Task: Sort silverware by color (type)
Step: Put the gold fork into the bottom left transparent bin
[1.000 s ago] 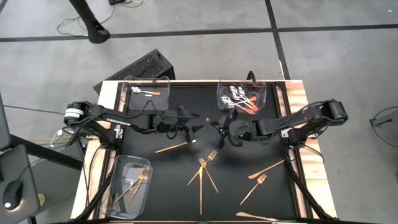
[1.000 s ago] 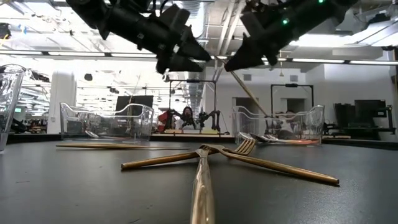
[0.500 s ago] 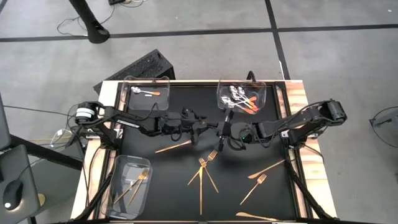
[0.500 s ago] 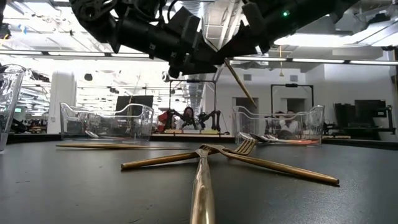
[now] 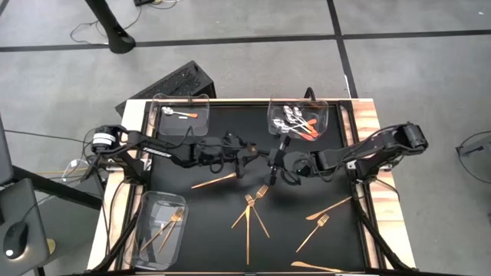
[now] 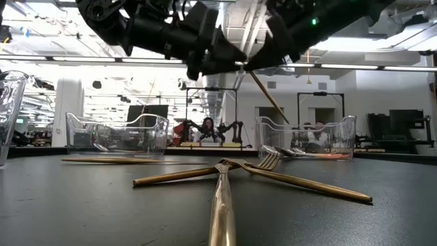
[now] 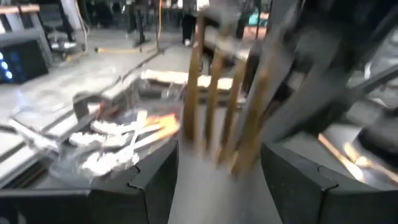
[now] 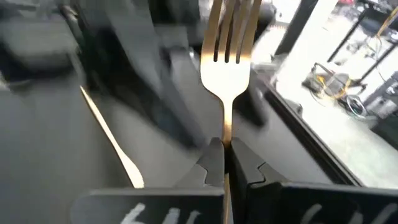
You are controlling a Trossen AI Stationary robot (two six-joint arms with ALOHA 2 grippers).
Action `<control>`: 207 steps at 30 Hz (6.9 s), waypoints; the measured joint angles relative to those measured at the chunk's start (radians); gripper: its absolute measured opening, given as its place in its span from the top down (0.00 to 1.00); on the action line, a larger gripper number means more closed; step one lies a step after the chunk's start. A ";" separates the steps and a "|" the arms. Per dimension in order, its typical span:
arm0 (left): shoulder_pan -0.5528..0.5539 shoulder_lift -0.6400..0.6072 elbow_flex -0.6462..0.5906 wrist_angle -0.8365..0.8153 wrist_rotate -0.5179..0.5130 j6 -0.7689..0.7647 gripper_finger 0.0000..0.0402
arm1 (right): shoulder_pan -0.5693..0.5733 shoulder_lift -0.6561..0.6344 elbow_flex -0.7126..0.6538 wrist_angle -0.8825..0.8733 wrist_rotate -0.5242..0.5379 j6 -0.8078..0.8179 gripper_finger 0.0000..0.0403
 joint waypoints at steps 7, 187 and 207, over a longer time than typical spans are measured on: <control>0.001 -0.011 0.001 0.005 0.003 0.006 0.48 | 0.002 0.001 0.001 0.002 0.029 0.016 0.97; -0.355 -0.512 -0.307 -0.299 -0.314 -0.124 0.70 | 0.524 0.094 0.026 -0.682 -0.200 0.519 0.98; -0.355 -0.511 -0.308 -0.136 -0.279 0.001 0.69 | 0.140 0.073 0.028 0.288 -0.045 0.070 0.98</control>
